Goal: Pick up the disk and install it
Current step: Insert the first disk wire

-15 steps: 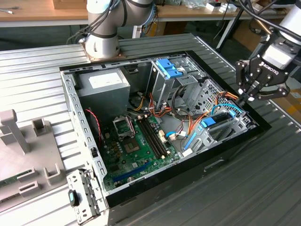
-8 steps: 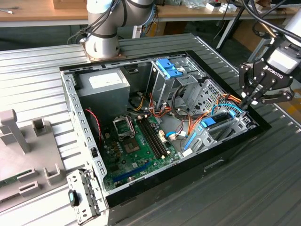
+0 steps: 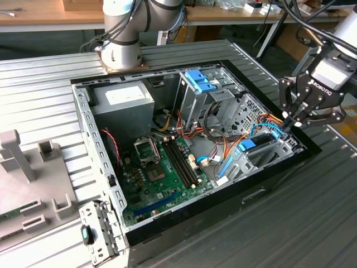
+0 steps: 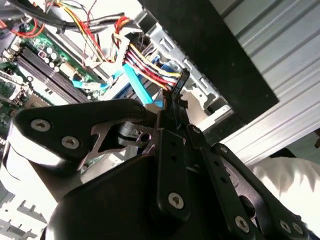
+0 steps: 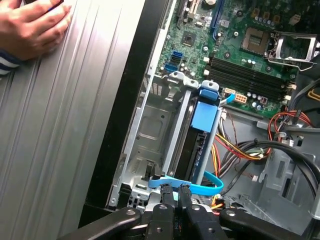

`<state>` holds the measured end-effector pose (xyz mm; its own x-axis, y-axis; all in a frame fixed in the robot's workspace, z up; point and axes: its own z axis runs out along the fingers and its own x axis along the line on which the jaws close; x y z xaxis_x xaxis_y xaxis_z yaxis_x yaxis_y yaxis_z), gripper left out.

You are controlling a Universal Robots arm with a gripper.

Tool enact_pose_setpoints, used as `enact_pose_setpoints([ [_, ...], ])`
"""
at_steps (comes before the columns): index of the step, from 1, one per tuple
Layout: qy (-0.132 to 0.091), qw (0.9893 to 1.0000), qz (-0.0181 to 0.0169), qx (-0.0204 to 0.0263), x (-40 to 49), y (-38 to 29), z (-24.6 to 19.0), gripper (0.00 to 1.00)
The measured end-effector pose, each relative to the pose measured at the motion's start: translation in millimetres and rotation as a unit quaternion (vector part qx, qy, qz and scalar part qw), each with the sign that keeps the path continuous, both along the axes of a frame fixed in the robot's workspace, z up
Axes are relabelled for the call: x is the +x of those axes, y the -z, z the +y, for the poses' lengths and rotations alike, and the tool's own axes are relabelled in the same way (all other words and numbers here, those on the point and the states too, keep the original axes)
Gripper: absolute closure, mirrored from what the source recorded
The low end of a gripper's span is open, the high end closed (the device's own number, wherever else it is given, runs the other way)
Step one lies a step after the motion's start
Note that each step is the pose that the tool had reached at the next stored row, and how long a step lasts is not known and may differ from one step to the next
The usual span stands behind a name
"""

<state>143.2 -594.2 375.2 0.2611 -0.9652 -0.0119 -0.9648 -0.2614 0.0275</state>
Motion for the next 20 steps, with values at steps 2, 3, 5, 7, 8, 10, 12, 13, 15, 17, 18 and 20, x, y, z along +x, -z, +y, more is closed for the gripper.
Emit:
enact_pose_setpoints([
  [2, 0.004, 1.0, 0.0, 0.0, -4.0, 0.0, 0.3, 0.84],
  [3, 0.009, 1.0, 0.0, 0.0, -8.1, 0.1, 0.7, 0.84],
  [5, 0.014, 0.9999, 0.0, 0.0, -13.3, 0.0, 1.1, 0.84],
  [7, 0.019, 0.9998, 0.0, 0.0, -19.2, 0.1, 1.5, 0.84],
  [8, 0.023, 0.9997, 0.0, 0.0, -23.7, 0.0, 1.7, 0.84],
  [10, 0.029, 0.9996, 0.0, 0.0, -32.7, 0.1, 2.1, 0.84],
  [12, 0.045, 0.999, 0.0, 0.0, -43.3, 0.4, 2.6, 0.84],
  [13, 0.058, 0.9983, 0.0, 0.0, -43.3, 1.0, 2.6, 0.84],
  [15, 0.08, 0.9968, 0.0, 0.0, -43.3, 2.2, 2.6, 0.84],
  [17, 0.108, 0.9942, 0.0, 0.0, -43.3, 3.6, 2.6, 0.84],
  [18, 0.114, 0.9935, 0.0, -0.0001, -43.3, 3.7, 2.6, 0.84],
  [20, 0.116, 0.9933, 0.0, 0.0, -43.3, 3.8, 2.6, 0.84],
])
